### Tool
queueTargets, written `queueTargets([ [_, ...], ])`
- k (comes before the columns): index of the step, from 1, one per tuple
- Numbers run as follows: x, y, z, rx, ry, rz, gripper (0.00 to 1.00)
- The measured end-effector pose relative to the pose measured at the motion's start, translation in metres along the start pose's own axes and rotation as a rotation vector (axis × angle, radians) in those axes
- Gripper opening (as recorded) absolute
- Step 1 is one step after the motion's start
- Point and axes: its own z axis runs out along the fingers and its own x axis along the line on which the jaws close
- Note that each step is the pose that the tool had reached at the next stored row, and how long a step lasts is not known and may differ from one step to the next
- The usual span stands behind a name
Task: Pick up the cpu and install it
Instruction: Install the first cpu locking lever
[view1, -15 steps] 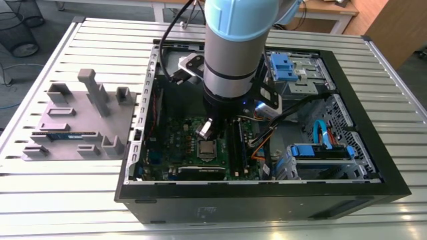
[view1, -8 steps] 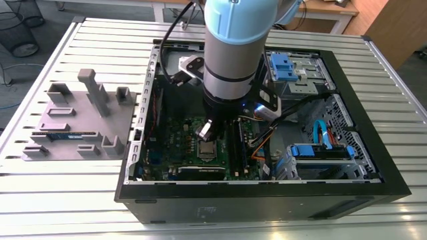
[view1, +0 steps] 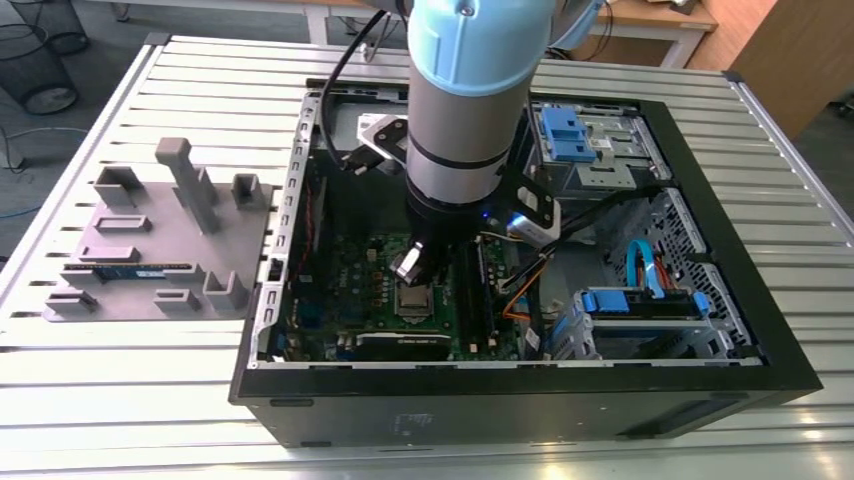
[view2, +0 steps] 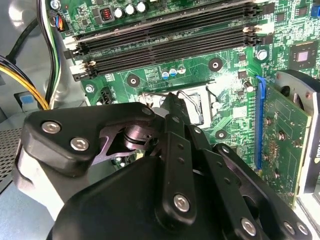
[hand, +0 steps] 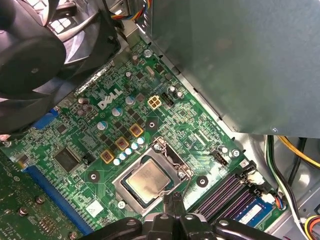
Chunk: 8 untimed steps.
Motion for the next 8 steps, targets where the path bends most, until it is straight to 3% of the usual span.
queueTargets([
  [8, -0.0001, -0.0005, 0.0042, 0.0003, 0.0001, 0.003, 0.11],
])
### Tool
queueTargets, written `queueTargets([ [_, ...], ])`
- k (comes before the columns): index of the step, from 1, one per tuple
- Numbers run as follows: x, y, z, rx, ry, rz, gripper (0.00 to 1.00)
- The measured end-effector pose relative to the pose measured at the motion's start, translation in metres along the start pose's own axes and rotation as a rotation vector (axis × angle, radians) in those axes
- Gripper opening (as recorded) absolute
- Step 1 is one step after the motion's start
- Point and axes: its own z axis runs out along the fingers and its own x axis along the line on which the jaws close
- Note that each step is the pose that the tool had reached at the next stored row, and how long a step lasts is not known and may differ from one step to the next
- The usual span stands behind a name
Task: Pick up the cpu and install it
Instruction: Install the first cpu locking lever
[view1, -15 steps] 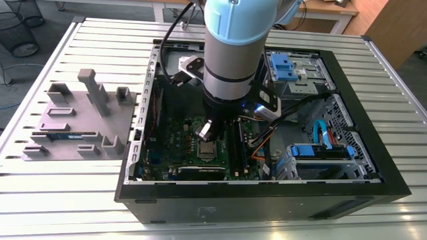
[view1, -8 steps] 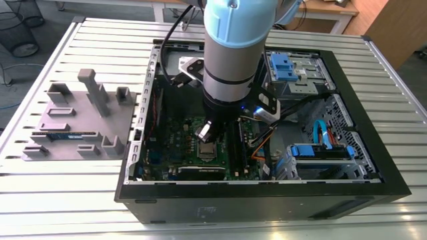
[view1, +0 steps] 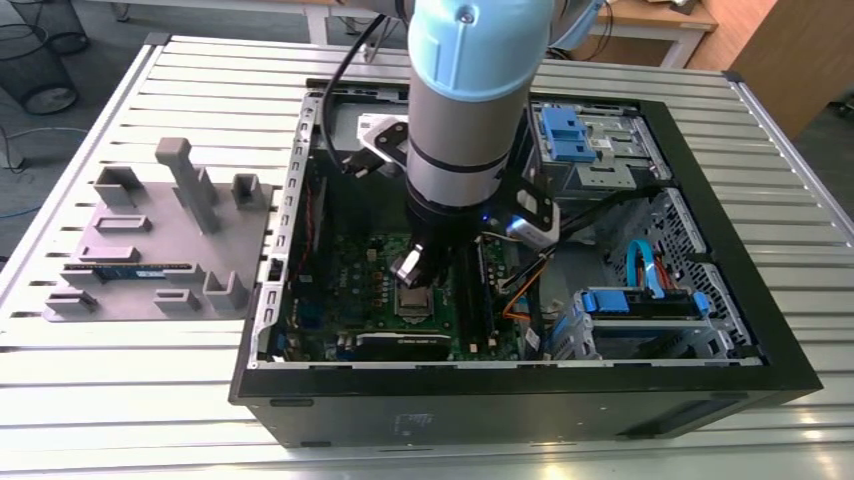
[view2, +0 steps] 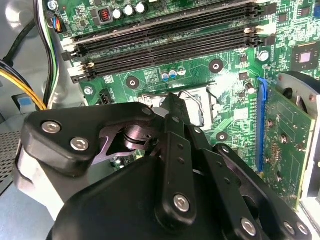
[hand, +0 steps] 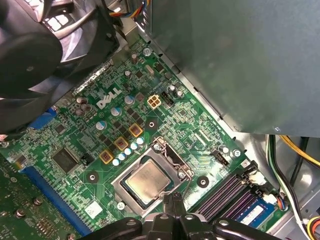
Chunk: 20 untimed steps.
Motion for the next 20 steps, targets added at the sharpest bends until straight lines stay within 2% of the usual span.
queueTargets([
  [4, 0.0000, -0.0003, 0.0029, 0.0009, 0.0004, 0.006, 0.11],
  [20, -0.0002, -0.0005, 0.0033, 0.0013, 0.0003, 0.012, 0.11],
])
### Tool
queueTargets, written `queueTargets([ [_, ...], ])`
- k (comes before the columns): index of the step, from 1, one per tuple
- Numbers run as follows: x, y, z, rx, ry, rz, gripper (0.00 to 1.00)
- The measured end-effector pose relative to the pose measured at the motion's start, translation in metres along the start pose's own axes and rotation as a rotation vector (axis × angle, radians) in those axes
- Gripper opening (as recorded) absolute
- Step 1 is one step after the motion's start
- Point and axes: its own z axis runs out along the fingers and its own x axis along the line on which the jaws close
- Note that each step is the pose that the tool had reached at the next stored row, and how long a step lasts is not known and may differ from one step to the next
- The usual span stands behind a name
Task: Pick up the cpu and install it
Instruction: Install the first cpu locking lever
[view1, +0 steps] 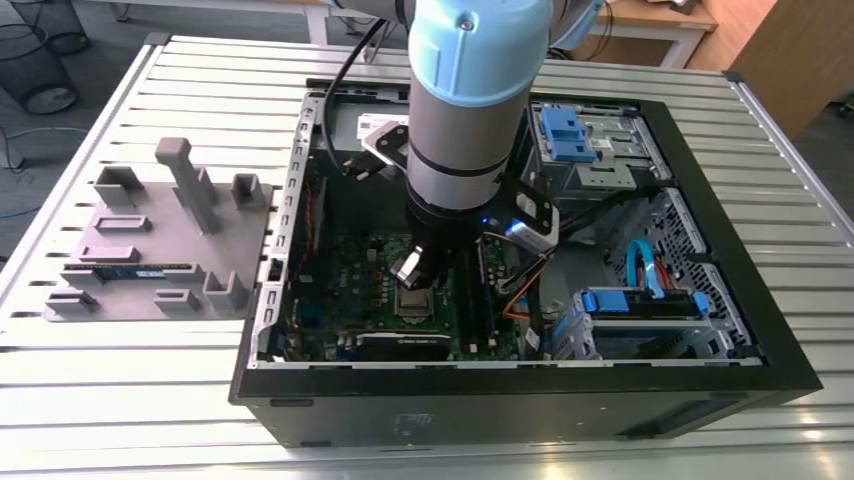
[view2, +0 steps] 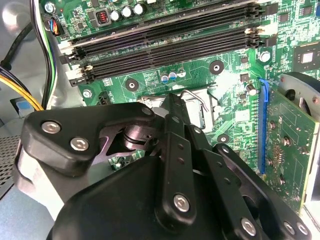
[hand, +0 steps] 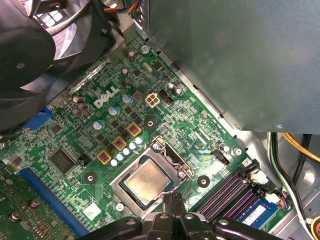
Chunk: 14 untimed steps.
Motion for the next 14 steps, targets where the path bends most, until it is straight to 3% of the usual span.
queueTargets([
  [7, 0.0001, -0.0001, 0.0020, 0.0016, -0.0004, 0.026, 0.11],
  [12, 0.0001, -0.0001, 0.0031, 0.0050, -0.0015, 0.082, 0.11],
  [14, 0.0001, 0.0000, 0.0035, 0.0089, 0.0007, 0.102, 0.11],
])
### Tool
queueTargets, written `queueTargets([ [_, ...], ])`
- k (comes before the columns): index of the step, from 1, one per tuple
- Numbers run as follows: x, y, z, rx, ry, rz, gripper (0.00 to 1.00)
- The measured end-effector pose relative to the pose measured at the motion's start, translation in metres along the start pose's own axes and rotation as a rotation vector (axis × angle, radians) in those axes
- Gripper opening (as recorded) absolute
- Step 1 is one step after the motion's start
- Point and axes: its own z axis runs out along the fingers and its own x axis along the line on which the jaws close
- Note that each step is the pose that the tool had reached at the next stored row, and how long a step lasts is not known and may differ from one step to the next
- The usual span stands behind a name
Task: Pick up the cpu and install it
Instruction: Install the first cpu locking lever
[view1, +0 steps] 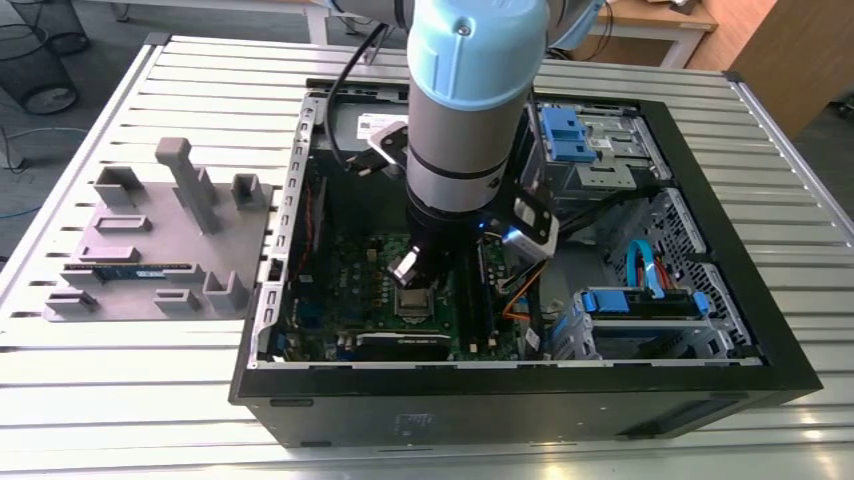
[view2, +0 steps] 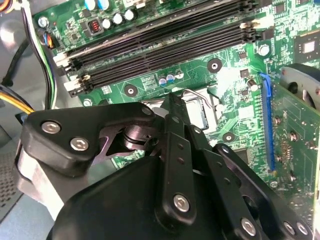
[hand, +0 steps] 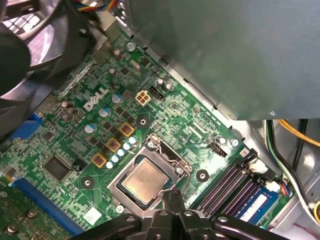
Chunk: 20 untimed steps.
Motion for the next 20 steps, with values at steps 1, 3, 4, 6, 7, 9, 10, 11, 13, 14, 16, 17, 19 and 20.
queueTargets([
  [1, 0.0000, 0.0000, 0.0001, 0.0037, 0.0028, 0.006, 0.11],
  [3, 0.0001, -0.0001, 0.0003, 0.0120, 0.0092, 0.015, 0.11],
  [4, 0.0001, -0.0001, 0.0004, 0.0164, 0.0126, 0.020, 0.11],
  [6, 0.0000, -0.0002, 0.0008, 0.0223, 0.0173, 0.028, 0.11],
  [7, -0.0002, -0.0004, 0.0013, 0.0229, 0.0176, 0.032, 0.11],
  [9, -0.0008, -0.0010, 0.0024, 0.0238, 0.0180, 0.040, 0.11],
  [10, -0.0011, -0.0013, 0.0029, 0.0243, 0.0183, 0.044, 0.11],
  [11, -0.0015, -0.0016, 0.0035, 0.0248, 0.0184, 0.049, 0.11],
  [13, -0.0022, -0.0023, 0.0047, 0.0257, 0.0188, 0.058, 0.11],
  [14, -0.0025, -0.0026, 0.0052, 0.0261, 0.0190, 0.062, 0.11],
  [16, -0.0028, -0.0030, 0.0062, 0.0267, 0.0191, 0.070, 0.11],
  [17, -0.0029, -0.0030, 0.0068, 0.0269, 0.0191, 0.073, 0.11],
  [19, -0.0031, -0.0033, 0.0079, 0.0273, 0.0191, 0.080, 0.11],
  [20, -0.0032, -0.0034, 0.0084, 0.0275, 0.0191, 0.084, 0.11],
])
